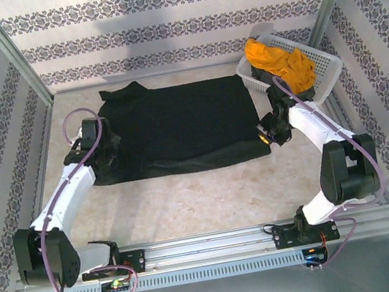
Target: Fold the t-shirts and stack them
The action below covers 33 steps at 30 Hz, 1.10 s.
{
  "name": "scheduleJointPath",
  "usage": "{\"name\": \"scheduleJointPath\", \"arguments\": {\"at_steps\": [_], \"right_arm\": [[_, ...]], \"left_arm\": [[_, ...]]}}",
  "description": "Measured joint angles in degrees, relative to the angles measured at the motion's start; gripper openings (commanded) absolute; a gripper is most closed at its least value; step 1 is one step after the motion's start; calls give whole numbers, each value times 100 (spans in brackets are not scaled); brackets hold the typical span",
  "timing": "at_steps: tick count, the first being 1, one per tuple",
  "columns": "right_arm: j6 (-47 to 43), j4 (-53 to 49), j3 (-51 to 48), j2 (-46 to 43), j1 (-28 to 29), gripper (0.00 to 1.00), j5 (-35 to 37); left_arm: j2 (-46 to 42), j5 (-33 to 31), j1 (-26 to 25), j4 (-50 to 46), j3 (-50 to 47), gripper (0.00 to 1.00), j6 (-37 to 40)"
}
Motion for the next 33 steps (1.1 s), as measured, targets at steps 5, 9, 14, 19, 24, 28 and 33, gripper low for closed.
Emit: {"name": "scheduleJointPath", "arguments": {"at_steps": [5, 9, 14, 19, 24, 28, 33], "right_arm": [[109, 17, 516, 529, -13, 0, 2], [216, 11, 756, 857, -35, 0, 7], [304, 11, 1106, 1156, -55, 0, 35], [348, 15, 1453, 1370, -83, 0, 46], [345, 55, 1816, 1676, -129, 0, 44], [343, 105, 1941, 1908, -127, 0, 44], [341, 107, 2140, 2131, -129, 0, 44]], "left_arm": [[463, 70, 238, 210, 299, 0, 223], [756, 162, 400, 328, 492, 0, 378], [1036, 184, 522, 376, 673, 0, 522], [1143, 177, 638, 380, 741, 0, 610], [1209, 181, 737, 378, 748, 0, 695], [1349, 186, 822, 396, 748, 0, 754], [1628, 247, 914, 420, 846, 0, 809]]}}
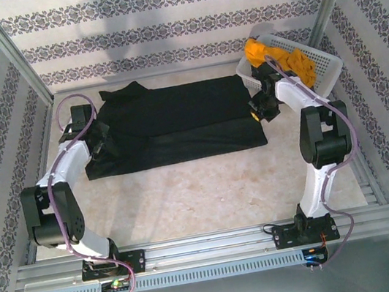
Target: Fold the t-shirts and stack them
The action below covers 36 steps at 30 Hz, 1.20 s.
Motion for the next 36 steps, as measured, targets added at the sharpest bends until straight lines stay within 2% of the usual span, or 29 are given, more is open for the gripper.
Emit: {"name": "scheduleJointPath", "arguments": {"at_steps": [14, 15, 16, 17, 18, 20, 21, 25, 28, 32, 36], "right_arm": [[0, 2, 411, 407, -37, 0, 9], [0, -13, 446, 431, -52, 0, 9], [-2, -20, 483, 452, -66, 0, 7], [-2, -31, 535, 490, -76, 7, 4], [-13, -37, 595, 527, -85, 18, 0], [-109, -74, 734, 599, -111, 35, -15], [-190, -96, 791, 608, -114, 40, -15], [-411, -92, 719, 457, -155, 47, 7], [-485, 46, -13, -74, -179, 47, -2], [-505, 205, -1241, -914, -177, 49, -90], [-597, 404, -2079, -1325, -186, 50, -216]], "left_arm": [[721, 256, 170, 140, 302, 0, 225], [791, 289, 195, 155, 348, 6, 243], [855, 328, 210, 175, 387, 18, 251], [931, 382, 245, 184, 439, 36, 291], [992, 404, 280, 184, 487, 46, 326], [1064, 446, 363, 181, 544, 59, 361], [1067, 457, 415, 173, 546, 64, 389], [870, 446, 601, -118, 511, 67, 522], [382, 376, 708, -376, 129, 66, 501], [-446, 385, 942, -737, -841, 66, 286], [-584, 557, 1198, -763, -1504, 67, 72]]}}
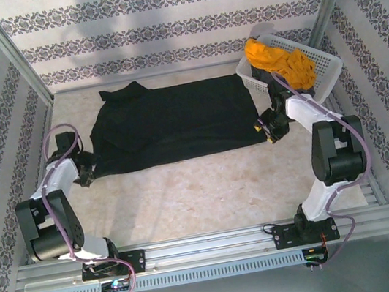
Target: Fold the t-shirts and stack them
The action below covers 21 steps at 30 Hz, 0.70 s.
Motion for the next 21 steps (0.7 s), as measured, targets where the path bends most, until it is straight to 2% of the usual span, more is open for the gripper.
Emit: {"name": "scheduleJointPath", "arguments": {"at_steps": [5, 14, 17, 21], "right_arm": [[-37, 258, -356, -9, -74, 50, -129], [-74, 509, -317, 518, -114, 39, -149], [-50, 522, -225, 575, -114, 27, -151], [-26, 551, 48, 798, -114, 3, -192]], "left_arm": [[232, 308, 20, 111, -114, 63, -201], [721, 358, 55, 127, -33, 36, -341], [815, 313, 59, -39, 70, 25, -372], [914, 262, 61, -208, 190, 1, -382]]}}
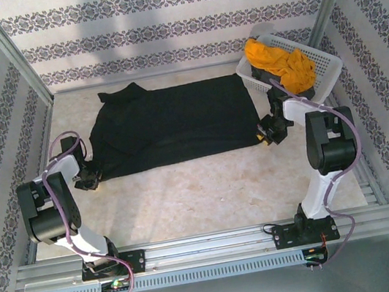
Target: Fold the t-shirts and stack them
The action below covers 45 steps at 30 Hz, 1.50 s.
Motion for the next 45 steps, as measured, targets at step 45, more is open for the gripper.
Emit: {"name": "scheduleJointPath", "arguments": {"at_steps": [45], "right_arm": [[-308, -811, -1506, -1725, 63, 0, 483]], "left_arm": [[-2647, -944, -116, -1305, -1637, 3, -361]]}}
